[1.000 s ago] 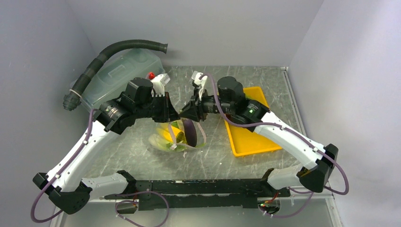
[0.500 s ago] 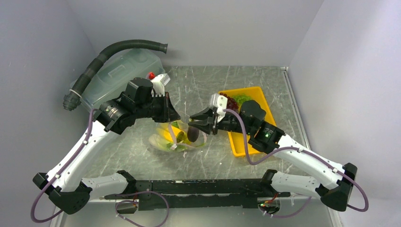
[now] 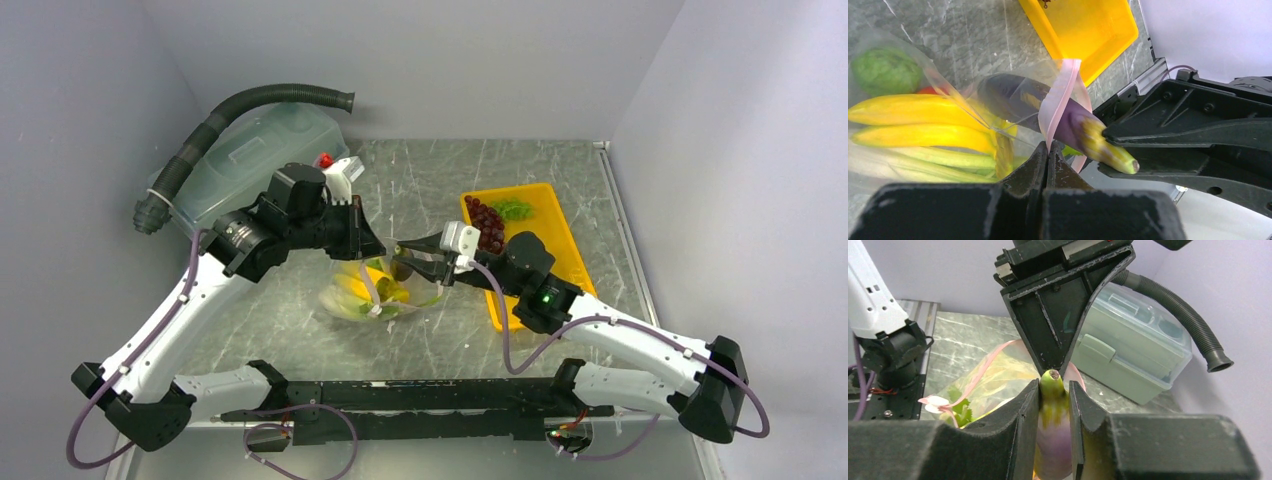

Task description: Place the food in the zip-top bag and seal the zipper

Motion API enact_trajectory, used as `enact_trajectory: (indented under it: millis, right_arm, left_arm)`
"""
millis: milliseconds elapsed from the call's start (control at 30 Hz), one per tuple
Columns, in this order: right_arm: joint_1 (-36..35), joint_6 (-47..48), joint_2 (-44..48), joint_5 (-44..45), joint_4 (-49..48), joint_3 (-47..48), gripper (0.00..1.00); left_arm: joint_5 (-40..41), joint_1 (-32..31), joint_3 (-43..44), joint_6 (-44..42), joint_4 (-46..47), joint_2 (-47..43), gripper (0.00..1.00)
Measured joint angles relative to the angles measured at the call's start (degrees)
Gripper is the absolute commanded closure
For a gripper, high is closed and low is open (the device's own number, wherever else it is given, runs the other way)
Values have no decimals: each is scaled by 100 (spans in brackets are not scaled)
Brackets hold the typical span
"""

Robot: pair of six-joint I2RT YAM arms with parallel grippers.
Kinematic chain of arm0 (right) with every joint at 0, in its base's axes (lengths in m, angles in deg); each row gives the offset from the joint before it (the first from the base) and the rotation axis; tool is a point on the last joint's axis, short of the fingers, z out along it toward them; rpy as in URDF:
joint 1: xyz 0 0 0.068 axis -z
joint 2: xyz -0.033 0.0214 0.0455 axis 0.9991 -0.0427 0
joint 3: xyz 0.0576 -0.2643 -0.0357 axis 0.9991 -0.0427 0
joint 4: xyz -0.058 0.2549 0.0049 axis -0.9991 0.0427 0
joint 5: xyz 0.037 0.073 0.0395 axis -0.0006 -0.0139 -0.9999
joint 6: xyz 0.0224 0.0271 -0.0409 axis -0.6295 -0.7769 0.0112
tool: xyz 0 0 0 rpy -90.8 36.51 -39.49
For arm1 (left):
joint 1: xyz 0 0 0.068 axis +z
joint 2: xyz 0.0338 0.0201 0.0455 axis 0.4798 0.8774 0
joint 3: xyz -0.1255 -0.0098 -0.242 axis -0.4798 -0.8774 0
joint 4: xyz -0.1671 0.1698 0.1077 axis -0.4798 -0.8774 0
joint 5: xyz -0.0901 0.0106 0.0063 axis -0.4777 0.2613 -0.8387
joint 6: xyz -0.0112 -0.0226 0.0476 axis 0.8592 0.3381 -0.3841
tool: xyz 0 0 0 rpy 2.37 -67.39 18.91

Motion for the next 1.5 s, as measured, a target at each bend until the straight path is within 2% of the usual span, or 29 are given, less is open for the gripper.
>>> enact_trajectory:
  millis: [367,867,1133,1500]
  right_arm:
    - [-13,4,-33,627,-1141,-949,100]
    - [-13,-1123,-197,1838,-3027,-2446,100]
    - [-13,-1272,-210,1858,-2767,-2481,100]
    - [-11,-1255,-315,1668,-555,-1434,98]
  left_arm:
    - [-190,0,11,46,90,144,100]
    - [-245,0,11,142,136,225,100]
    - [-243,0,11,170,136,229,100]
    - [-240,4,11,195,142,238,100]
